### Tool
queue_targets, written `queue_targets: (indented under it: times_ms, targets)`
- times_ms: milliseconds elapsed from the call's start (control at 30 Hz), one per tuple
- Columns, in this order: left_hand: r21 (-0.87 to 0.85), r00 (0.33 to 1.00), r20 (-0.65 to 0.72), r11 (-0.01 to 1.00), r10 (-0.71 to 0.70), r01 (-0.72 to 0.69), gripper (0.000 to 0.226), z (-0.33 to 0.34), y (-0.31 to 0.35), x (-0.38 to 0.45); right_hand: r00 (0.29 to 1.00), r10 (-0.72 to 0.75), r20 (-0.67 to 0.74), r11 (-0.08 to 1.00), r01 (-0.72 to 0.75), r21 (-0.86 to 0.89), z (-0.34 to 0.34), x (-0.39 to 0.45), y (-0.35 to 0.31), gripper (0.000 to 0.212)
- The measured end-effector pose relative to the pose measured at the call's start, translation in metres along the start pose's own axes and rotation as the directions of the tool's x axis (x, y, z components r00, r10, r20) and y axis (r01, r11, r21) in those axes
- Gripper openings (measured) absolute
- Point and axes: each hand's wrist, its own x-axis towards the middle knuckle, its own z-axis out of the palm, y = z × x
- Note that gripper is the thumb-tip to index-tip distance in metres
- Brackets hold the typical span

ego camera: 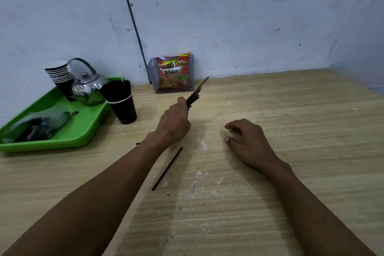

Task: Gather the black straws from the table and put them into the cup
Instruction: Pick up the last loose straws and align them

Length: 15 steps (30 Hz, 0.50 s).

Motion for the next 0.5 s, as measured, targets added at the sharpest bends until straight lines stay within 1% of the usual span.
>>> queue_targets:
  times_ms: [100, 167, 267, 367, 400, 500]
  targets:
    - [-0.258, 0.994, -0.071, 0.964, -0.088, 0.067, 0.012, -0.003, -0.009, 0.009, 1.0, 0.0, 0.009, 1.0, 0.0, -0.006, -0.001, 0.0, -0.002, 0.034]
    - [-0.435, 0.981, -0.12, 0.896, -0.153, 0.086, 0.014, -0.005, -0.014, 0.012, 1.0, 0.004, 0.011, 1.0, -0.004, -0.008, -0.002, 0.0, -0.003, 0.034]
    - [-0.693, 0.94, -0.179, 0.715, -0.291, 0.089, 0.018, -0.013, -0.017, 0.017, 1.0, 0.013, 0.007, 1.0, -0.013, -0.007, -0.002, -0.001, -0.005, 0.034]
    - [-0.834, 0.883, -0.229, 0.55, -0.411, 0.039, 0.017, -0.021, -0.018, 0.017, 1.0, 0.019, -0.003, 1.0, -0.02, -0.015, -0.002, -0.001, -0.006, 0.033]
    - [-0.845, 0.871, -0.253, 0.535, -0.422, 0.013, 0.016, -0.022, -0.017, 0.015, 1.0, 0.023, -0.004, 1.0, -0.023, -0.018, -0.002, -0.001, -0.007, 0.032]
    - [-0.765, 0.849, -0.372, 0.642, -0.375, -0.052, 0.008, -0.015, -0.013, 0.006, 0.999, 0.03, -0.022, 1.0, -0.031, -0.006, 0.0, 0.001, -0.013, 0.031]
